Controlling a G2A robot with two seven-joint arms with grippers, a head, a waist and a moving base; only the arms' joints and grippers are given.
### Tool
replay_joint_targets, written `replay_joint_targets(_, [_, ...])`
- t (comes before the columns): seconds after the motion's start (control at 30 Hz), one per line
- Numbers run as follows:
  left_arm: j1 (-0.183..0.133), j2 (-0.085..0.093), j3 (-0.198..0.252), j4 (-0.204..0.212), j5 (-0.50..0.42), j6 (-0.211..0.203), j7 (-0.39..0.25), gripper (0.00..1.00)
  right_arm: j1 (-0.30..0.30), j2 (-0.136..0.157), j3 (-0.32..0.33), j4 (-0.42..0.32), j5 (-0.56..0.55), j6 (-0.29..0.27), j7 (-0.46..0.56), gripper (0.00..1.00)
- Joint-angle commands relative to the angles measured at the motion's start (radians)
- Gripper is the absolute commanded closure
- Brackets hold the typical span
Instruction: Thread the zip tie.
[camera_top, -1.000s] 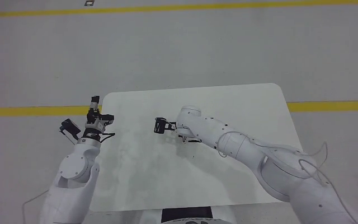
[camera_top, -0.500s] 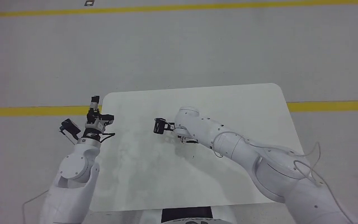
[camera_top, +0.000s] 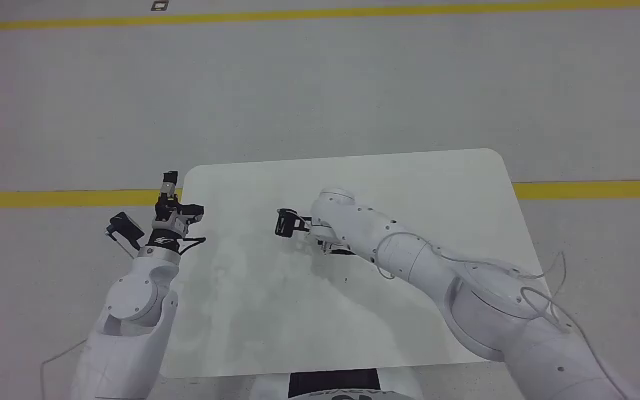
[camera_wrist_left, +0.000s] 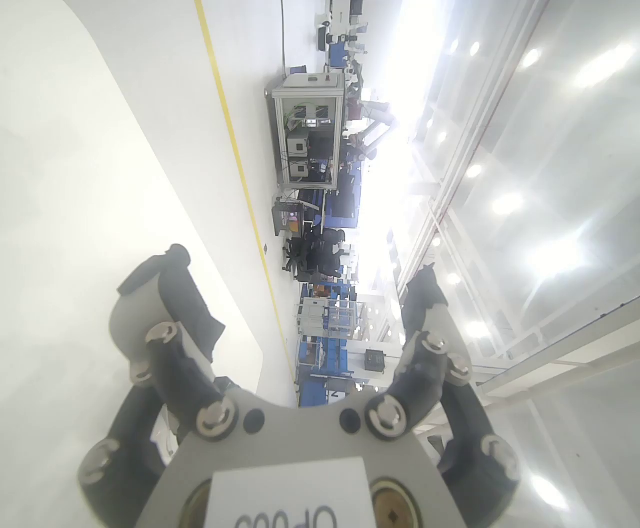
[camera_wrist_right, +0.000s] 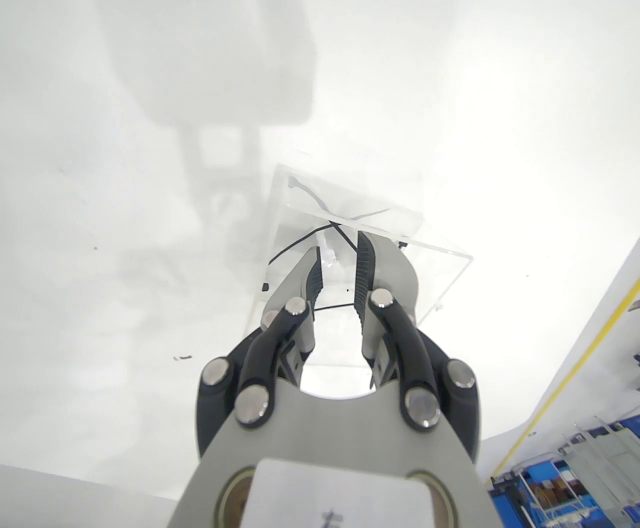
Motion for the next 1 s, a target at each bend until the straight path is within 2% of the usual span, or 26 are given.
replay_joint_targets(0.0, [0.0,0.0,0.0,0.0,0.0,0.0,0.0,0.0,0.001,-0.005,0.0,0.009,0.0,0.0,0.0,0.82])
replay_joint_targets(0.37, [0.0,0.0,0.0,0.0,0.0,0.0,0.0,0.0,0.01,-0.029,0.0,0.058,0.011,0.0,-0.014,0.81])
replay_joint_targets(0.73, [0.0,0.0,0.0,0.0,0.0,0.0,0.0,0.0,0.015,-0.051,0.0,0.094,0.042,0.0,0.014,0.79])
replay_joint_targets(0.83, [0.0,0.0,0.0,0.0,0.0,0.0,0.0,0.0,0.015,-0.056,0.0,0.1,0.042,0.0,0.016,0.81])
replay_joint_targets(0.97, [0.0,0.0,0.0,0.0,0.0,0.0,0.0,0.0,0.017,-0.059,0.0,0.105,0.042,0.0,0.016,0.89])
